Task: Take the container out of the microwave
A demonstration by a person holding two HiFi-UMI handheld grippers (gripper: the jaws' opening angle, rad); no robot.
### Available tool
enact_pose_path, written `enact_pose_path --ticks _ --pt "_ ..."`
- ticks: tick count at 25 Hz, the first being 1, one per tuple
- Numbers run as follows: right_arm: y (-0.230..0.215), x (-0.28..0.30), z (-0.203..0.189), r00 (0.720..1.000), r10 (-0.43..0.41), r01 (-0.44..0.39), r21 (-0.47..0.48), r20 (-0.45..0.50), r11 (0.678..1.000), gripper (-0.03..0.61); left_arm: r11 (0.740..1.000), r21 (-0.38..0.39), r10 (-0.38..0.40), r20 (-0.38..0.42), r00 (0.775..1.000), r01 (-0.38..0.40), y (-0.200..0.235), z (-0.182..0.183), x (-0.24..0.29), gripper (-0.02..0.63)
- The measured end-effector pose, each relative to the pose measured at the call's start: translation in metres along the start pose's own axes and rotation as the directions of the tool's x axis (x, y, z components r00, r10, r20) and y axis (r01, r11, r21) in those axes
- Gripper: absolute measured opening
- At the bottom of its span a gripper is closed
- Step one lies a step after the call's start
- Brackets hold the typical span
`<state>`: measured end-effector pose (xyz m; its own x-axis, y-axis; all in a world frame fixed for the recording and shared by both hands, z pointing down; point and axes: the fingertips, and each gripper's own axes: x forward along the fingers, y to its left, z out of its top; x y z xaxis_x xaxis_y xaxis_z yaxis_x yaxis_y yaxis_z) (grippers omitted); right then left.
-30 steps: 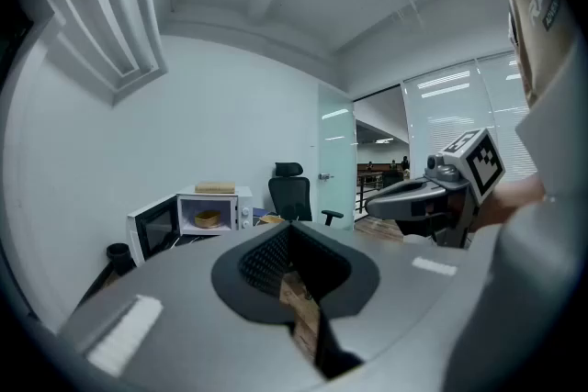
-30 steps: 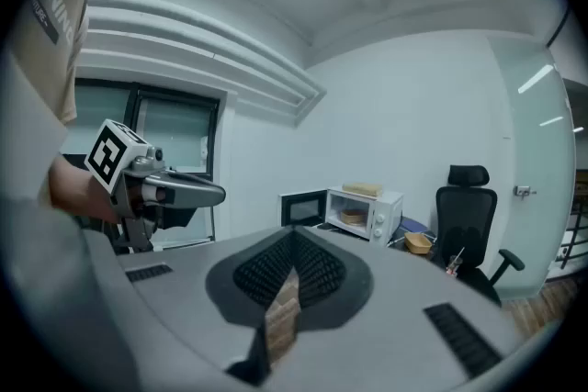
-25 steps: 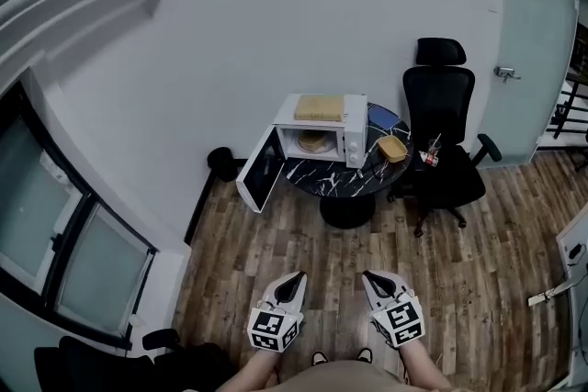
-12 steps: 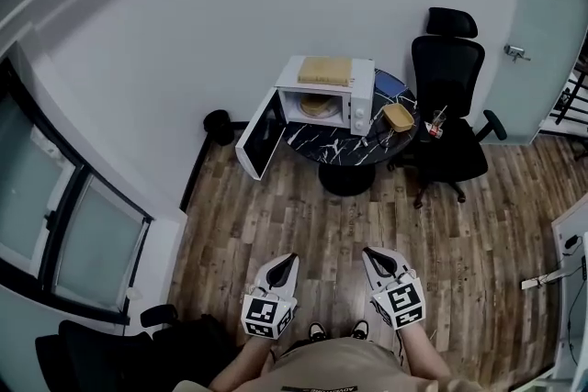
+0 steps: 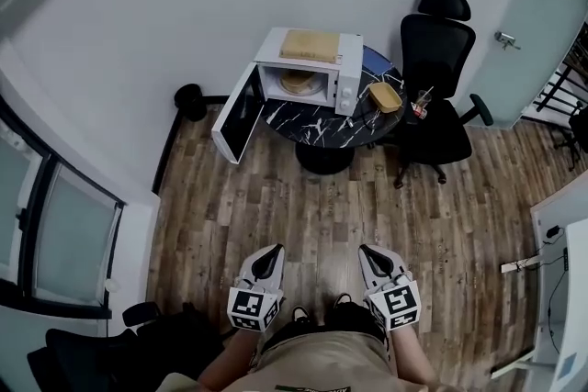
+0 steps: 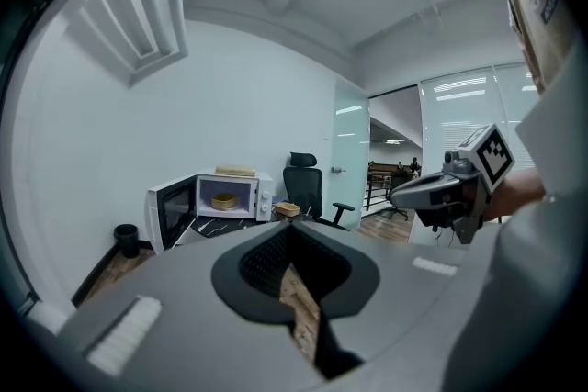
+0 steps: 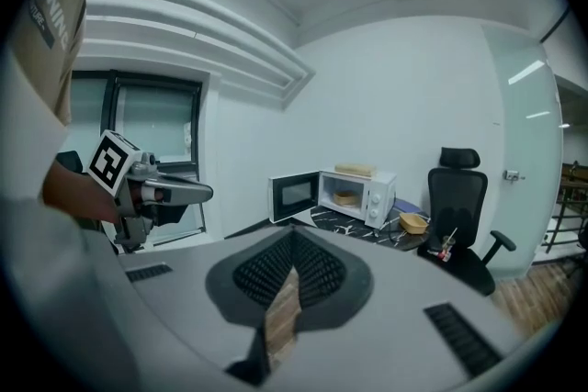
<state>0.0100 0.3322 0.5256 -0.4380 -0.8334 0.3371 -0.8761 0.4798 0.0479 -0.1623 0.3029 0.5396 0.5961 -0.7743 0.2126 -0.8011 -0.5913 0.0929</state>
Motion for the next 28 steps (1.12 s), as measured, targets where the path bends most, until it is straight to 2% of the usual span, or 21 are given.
enact_pose_path --ticks 4,13,19,23,28 --pt "-0.019 0.023 0.0 1.0 0.024 -0.024 0.008 0.001 1.0 0.008 1.0 0.026 0.001 -0.004 1.0 -0.001 0.006 0.01 0.025 0.006" --pt "-0.092 0.082 0.029 0.992 0.099 -0.099 -0.014 0.078 0.995 0.008 0.996 0.093 0.011 0.027 1.0 -0.014 -0.005 0.061 0.108 0.006" --pt "-0.124 0.115 0.032 0.979 0.194 -0.191 -0.05 0.062 0.98 0.008 0.993 0.069 0.095 0.021 0.995 -0.097 0.011 0.072 0.149 0.006" --pt "-0.132 0.133 0.021 0.966 0.257 -0.255 -0.087 0.016 0.963 0.008 0.987 0.04 0.156 0.013 0.988 -0.156 0.022 0.07 0.167 0.006" --pt "-0.131 0.156 0.02 0.954 0.298 -0.297 -0.052 0.008 0.953 0.008 0.988 0.054 0.143 0.008 0.99 -0.143 0.029 0.078 0.184 0.006"
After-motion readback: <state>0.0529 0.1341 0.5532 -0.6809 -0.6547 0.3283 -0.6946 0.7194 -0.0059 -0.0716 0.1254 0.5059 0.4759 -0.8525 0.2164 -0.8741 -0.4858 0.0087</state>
